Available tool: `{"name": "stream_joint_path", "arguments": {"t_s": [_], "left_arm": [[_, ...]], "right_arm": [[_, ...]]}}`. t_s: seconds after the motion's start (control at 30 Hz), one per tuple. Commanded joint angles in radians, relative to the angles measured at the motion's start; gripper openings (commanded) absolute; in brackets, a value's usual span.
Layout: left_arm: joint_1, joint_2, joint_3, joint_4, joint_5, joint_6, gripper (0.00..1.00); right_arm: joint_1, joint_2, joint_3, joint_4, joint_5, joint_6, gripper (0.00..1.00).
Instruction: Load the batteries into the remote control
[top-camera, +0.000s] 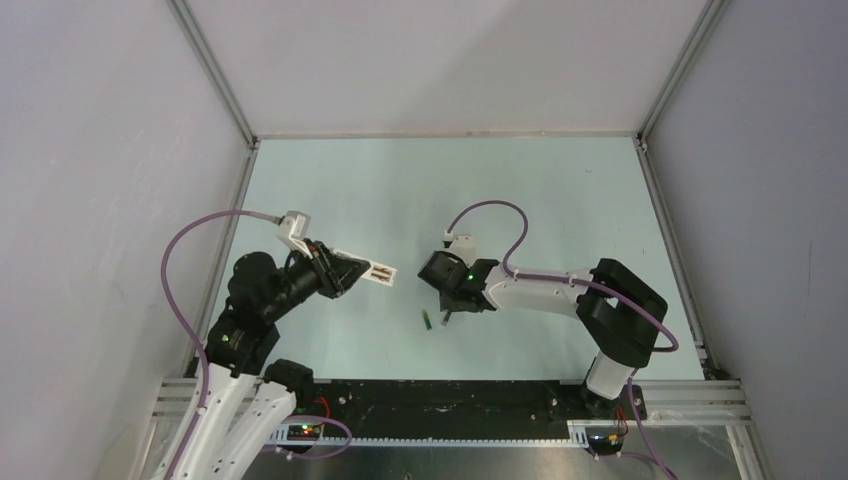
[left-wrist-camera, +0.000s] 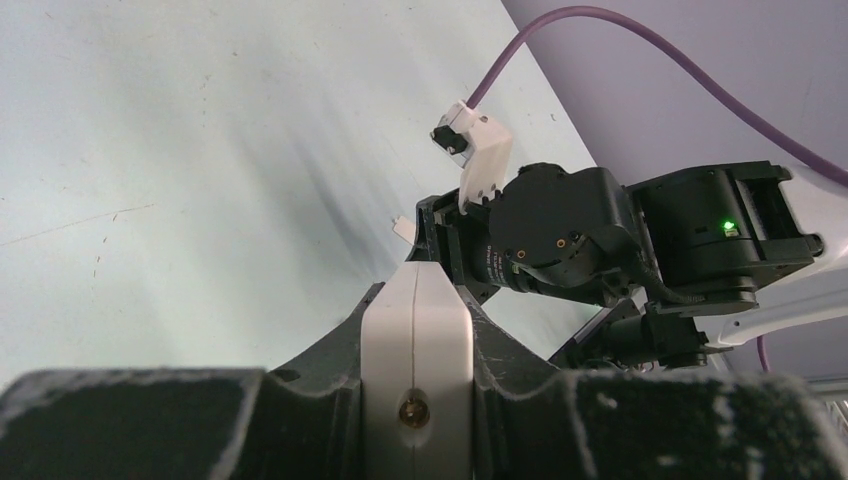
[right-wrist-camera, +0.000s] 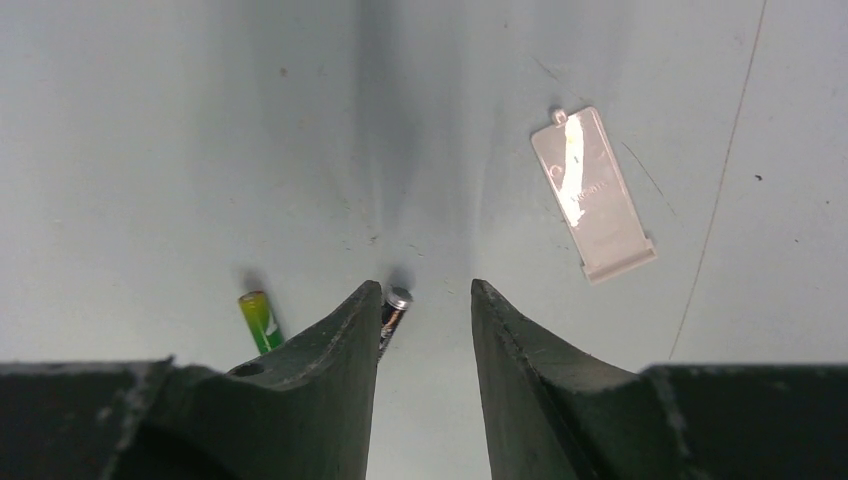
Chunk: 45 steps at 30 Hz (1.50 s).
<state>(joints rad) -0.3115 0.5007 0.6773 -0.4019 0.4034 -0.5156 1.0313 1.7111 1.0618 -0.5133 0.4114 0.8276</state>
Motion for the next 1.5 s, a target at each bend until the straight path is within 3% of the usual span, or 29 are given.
{"name": "stream_joint_path", "arguments": {"t_s": [0.0, 0.57, 1.03, 1.47], "left_arm": [[0.006, -0.010, 0.045, 0.026, 0.008, -0.001, 0.00], [0.008, -0.055, 0.052, 0.015, -0.089, 0.013, 0.00], [0.008, -0.071, 0.045, 0.000, -0.093, 0.020, 0.00], [0.008, -0.088, 0.039, -0.011, -0.097, 0.018, 0.00]], "right_arm": [[0.005, 0.011, 0.052, 0.027, 0.033, -0.016, 0.43], [0.004, 0.122, 0.106, -0.035, -0.001, -0.089, 0.45], [0.012, 0.103, 0.092, -0.110, -0.033, -0.163, 0.44], [0.030, 0.003, -0.029, -0.119, -0.084, -0.130, 0.39]]}}
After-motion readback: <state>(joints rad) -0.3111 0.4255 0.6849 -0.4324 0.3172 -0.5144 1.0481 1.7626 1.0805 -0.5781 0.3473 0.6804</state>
